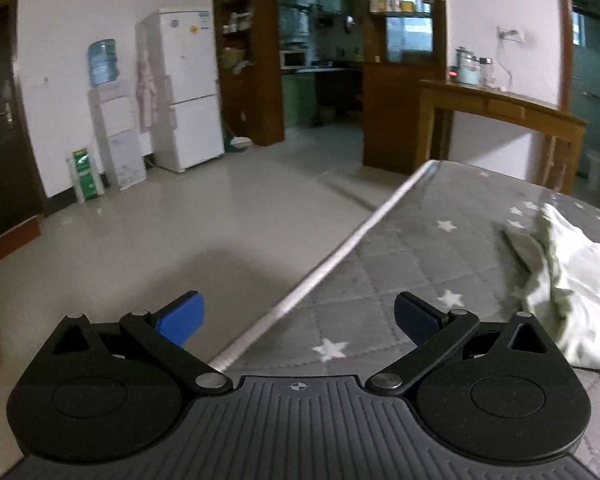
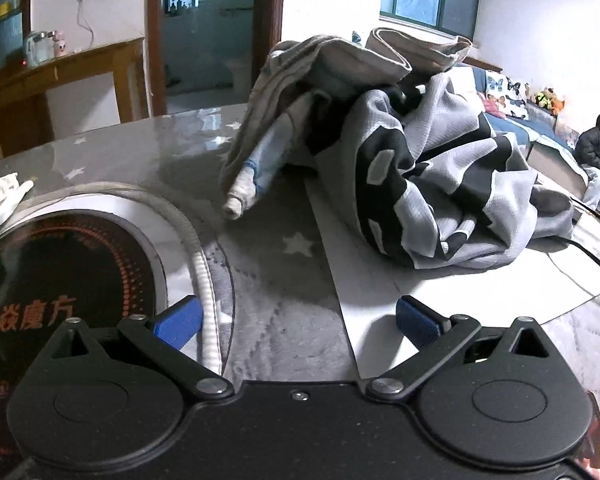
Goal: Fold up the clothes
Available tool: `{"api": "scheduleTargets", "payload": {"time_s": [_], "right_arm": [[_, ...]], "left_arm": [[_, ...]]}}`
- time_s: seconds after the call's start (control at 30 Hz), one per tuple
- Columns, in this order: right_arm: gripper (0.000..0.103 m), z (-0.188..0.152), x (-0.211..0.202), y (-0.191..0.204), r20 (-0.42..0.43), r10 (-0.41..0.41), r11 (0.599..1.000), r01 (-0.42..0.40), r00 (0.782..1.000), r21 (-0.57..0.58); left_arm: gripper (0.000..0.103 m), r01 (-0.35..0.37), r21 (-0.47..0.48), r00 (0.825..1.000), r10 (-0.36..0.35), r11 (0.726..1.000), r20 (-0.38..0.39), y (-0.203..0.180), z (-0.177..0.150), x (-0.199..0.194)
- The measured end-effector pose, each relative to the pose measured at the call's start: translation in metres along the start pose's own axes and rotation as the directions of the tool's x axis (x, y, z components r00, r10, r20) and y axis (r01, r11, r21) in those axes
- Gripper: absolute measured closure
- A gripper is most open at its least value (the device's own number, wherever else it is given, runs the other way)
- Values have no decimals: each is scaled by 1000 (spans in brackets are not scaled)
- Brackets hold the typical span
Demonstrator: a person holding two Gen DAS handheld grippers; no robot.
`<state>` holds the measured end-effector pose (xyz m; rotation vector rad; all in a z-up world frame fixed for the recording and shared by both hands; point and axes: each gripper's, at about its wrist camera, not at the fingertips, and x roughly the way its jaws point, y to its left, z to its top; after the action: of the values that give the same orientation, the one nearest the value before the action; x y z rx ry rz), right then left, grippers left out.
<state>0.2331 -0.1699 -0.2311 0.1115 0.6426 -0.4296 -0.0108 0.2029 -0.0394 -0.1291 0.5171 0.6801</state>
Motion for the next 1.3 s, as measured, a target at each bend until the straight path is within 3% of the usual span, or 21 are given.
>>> {"api": "scheduleTargets", "payload": {"time_s": [0.13,0.43,0.63,1.3], "right_arm": [[0,-1,1,0,1,2,1000,-2,1000,3],[0,3,4,-2,1,4,1000,-4,1000,5],[0,4,4,-2,2,4,1000,-4,1000,5],[0,4,4,-2,2,4,1000,-4,1000,4]], "left_arm": [[0,-38,-15,999,38,999,6,6,0,2],[0,-34,16,999,34,999,8,6,-6,3],[0,-18,-6,998,18,1000,-64,6,-11,13],[0,-38,32,999,39,999,-24,-5,-6,17]]}}
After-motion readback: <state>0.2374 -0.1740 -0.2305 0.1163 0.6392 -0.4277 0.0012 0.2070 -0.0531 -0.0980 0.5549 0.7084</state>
